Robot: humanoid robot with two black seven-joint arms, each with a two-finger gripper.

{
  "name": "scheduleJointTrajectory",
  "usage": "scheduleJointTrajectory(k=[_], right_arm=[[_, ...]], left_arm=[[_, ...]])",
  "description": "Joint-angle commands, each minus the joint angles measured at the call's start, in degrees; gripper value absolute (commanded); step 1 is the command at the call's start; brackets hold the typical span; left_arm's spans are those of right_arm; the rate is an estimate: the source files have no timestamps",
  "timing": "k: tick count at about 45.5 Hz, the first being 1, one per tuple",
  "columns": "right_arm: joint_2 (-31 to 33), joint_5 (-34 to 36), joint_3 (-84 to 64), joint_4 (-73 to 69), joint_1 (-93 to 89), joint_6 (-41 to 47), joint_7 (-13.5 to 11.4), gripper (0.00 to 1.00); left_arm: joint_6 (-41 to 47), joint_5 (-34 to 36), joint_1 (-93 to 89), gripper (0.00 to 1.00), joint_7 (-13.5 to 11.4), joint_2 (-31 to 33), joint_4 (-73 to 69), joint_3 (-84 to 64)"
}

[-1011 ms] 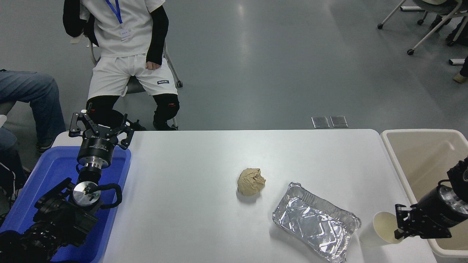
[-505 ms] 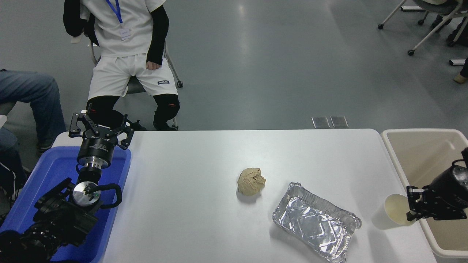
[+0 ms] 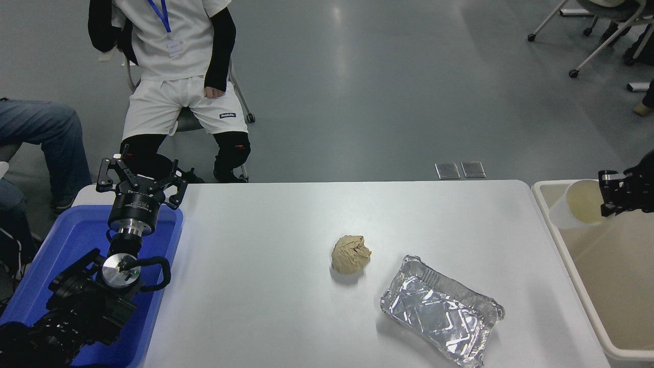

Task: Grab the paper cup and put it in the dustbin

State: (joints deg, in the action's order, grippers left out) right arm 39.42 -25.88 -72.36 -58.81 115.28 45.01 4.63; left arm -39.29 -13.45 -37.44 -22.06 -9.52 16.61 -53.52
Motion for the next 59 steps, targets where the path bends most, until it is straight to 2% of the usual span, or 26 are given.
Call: scheduleJointTrajectory(k=[1, 28, 49, 59], right_arm=[[-1.54, -1.28, -4.89, 0.01, 9.26, -0.01, -0.41, 0.0], [-1.9, -1.89, -8.93, 0.8, 12.07, -0.01, -0.41, 0.0], [4.96, -0.93, -8.24, 11.6, 2.77, -0.01, -0.41, 0.0], [7.59, -0.92, -2.27, 18.37, -6.2, -0.01, -0.41, 0.0]], left_arm=[[0.0, 0.01, 0.0, 0.99, 0.0, 0.03, 0.0, 0.0], [0.0, 0.01, 0.0, 0.99, 0.08, -0.06, 0.0, 0.0], [0.0, 0.01, 0.0, 0.99, 0.0, -0.06, 0.0, 0.0], [0.0, 0.01, 0.0, 0.99, 0.0, -0.06, 0.0, 0.0]])
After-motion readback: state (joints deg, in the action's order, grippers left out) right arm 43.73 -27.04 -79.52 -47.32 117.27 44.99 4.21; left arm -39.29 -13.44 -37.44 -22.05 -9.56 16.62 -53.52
